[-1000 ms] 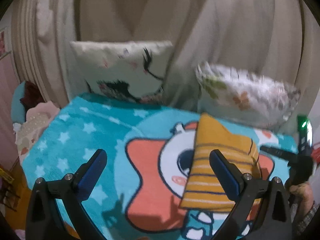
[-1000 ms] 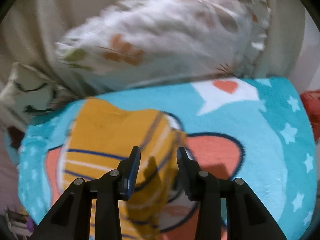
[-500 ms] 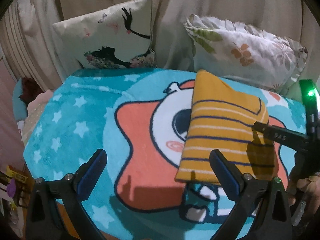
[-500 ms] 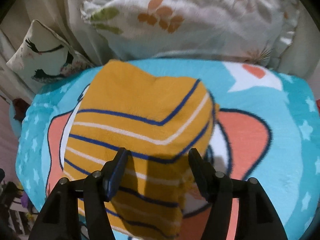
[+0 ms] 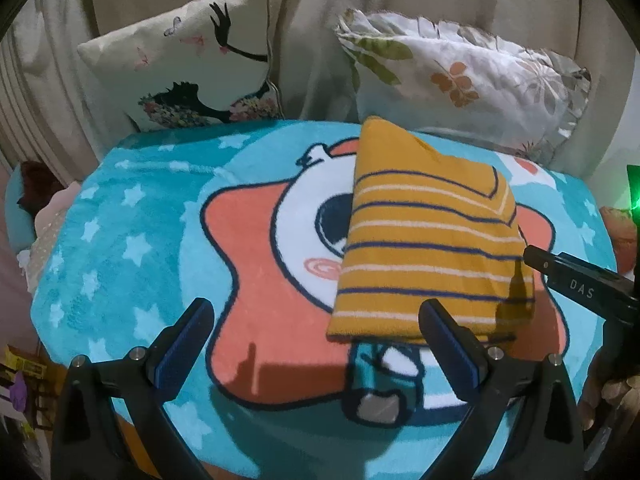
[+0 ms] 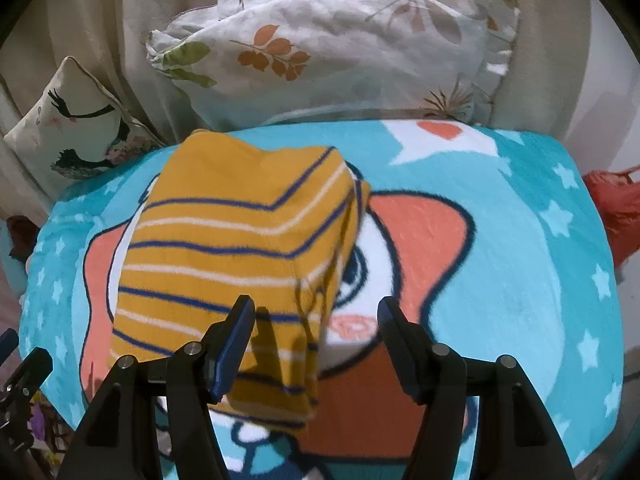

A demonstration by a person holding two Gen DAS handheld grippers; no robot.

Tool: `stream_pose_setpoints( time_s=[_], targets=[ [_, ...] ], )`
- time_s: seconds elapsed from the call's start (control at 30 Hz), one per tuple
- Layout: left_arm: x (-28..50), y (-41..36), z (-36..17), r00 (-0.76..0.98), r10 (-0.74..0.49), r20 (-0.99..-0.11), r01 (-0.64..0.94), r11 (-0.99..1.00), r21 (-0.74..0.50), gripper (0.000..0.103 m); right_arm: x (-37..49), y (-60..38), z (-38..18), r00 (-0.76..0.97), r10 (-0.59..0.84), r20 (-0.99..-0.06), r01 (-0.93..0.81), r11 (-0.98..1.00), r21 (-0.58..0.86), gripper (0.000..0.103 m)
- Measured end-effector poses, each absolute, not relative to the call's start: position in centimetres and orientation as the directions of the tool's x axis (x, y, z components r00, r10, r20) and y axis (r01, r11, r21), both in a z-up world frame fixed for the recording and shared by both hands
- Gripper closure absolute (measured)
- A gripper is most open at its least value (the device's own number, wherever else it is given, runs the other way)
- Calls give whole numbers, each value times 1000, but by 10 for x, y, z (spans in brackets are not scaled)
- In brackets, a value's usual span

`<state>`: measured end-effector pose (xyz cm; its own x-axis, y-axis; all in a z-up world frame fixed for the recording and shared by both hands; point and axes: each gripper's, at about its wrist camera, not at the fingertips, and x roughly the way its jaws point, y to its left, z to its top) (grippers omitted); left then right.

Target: Fold small clothes

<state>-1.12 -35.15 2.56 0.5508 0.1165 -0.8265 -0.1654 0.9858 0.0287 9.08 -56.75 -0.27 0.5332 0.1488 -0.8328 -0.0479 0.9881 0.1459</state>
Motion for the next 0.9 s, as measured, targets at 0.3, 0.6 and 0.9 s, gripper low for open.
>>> stream_pose_setpoints(
  time_s=[0.3,0.6,0.9],
  targets=[
    [-32,-345,12,520,48,-853,-110,994,-11,1,58,-561,-14,512,118,-851,-3,991,136,35],
    [-63,-330,9,514,2,-858,-46,999,-25,1,17,-546,-19,499,90,-862,38,991,126,34],
    [-91,-307,6,503,-35,-864,-17,999,-50,1,-21,-513,-17,503,66,-861,32,995,95,33]
  ],
)
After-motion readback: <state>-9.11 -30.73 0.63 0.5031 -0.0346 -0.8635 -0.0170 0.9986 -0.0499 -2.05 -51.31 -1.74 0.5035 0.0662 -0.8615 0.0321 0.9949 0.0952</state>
